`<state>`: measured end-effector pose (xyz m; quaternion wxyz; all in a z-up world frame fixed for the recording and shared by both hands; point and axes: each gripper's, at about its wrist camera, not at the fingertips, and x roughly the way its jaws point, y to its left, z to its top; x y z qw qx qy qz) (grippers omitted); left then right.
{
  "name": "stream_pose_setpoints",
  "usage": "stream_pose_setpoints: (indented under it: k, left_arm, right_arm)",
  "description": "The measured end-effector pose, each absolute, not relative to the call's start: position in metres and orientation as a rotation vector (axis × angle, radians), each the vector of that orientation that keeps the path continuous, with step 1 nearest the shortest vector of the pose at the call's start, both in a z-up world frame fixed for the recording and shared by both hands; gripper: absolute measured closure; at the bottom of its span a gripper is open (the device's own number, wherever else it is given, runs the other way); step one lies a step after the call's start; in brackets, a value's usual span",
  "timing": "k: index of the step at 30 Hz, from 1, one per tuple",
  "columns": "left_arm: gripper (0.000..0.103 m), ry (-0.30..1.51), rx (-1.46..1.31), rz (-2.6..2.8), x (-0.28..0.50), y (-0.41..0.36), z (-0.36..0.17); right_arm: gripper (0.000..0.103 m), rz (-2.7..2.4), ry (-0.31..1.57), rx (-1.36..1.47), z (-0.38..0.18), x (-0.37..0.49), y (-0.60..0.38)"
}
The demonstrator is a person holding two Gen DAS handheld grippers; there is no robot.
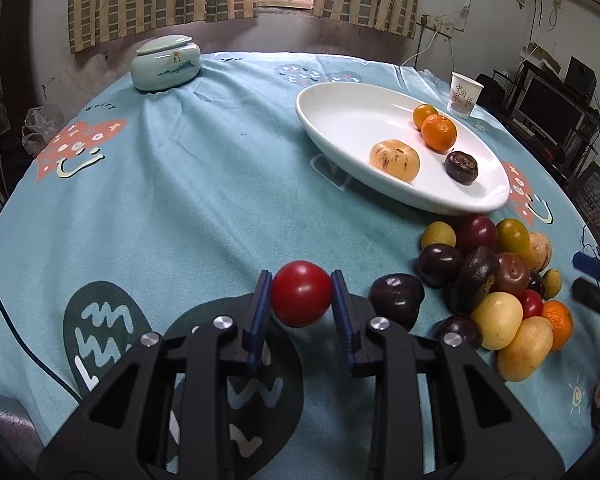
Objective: Organize fruits
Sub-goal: 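Grasp the red cherry tomato with the left tool, then place the tomato on the plate with the left tool while the right places a small yellow fruit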
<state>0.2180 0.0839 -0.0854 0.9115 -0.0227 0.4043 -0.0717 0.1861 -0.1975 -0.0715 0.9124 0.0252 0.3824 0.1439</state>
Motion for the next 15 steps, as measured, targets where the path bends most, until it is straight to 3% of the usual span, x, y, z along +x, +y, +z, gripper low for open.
stream_pose_setpoints:
  k: [3, 9, 12, 14, 15]
  left_arm:
    - [0.073, 0.835, -0.046, -0.144, 0.216, 0.084, -0.085]
    - [0.073, 0.841, -0.036, -0.141, 0.216, 0.083, -0.087]
    - [0.073, 0.846, -0.035, -0.142, 0.217, 0.083, -0.088]
    - [0.073, 0.849, -0.032, -0.145, 0.217, 0.082, -0.088]
    - [0.073, 0.851, -0.031, -0.146, 0.217, 0.082, -0.089]
  right_arm:
    - [0.032, 0.293, 0.794, 0.059, -0.073, 0.188, -0.199]
    - [0.053, 0.308, 0.883, 0.151, -0.086, 0.203, -0.212]
    - [0.056, 0.319, 0.920, 0.185, -0.092, 0.206, -0.215]
    - [0.062, 0.333, 0.935, 0.204, -0.095, 0.208, -0.217]
    - [0.071, 0.343, 0.941, 0.207, -0.095, 0.208, -0.217]
